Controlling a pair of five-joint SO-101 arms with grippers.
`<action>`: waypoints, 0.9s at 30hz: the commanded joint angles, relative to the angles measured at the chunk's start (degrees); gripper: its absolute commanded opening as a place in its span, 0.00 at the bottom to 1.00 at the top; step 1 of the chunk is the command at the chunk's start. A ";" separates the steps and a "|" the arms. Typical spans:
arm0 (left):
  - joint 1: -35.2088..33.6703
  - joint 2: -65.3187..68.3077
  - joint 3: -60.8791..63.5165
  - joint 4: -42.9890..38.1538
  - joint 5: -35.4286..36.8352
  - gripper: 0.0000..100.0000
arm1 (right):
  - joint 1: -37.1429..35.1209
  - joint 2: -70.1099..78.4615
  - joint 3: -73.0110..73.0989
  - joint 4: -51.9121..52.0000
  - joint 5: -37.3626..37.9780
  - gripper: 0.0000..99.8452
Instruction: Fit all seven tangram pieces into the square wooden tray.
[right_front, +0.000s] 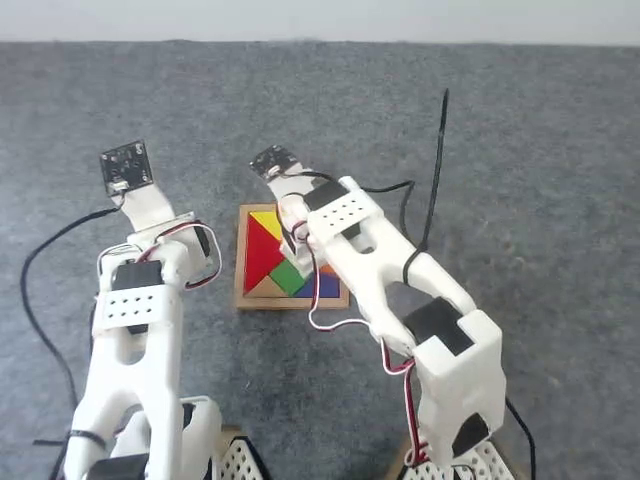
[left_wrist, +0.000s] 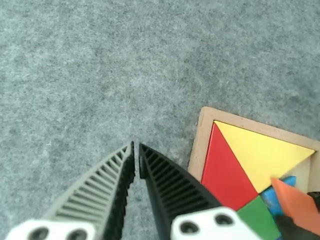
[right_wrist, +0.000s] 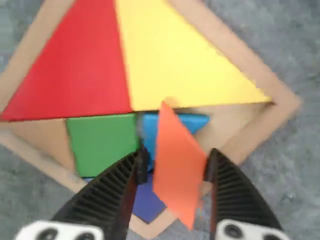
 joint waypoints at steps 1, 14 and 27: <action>-0.35 -2.37 -0.75 -1.14 -0.26 0.02 | -0.48 -2.15 -1.85 4.18 4.84 0.30; -5.98 -2.37 -0.57 -0.97 1.23 0.02 | -0.22 -23.25 10.20 6.90 17.76 0.31; -7.38 -2.37 -0.48 -0.88 1.32 0.02 | -2.77 -26.68 36.31 -21.85 26.99 0.30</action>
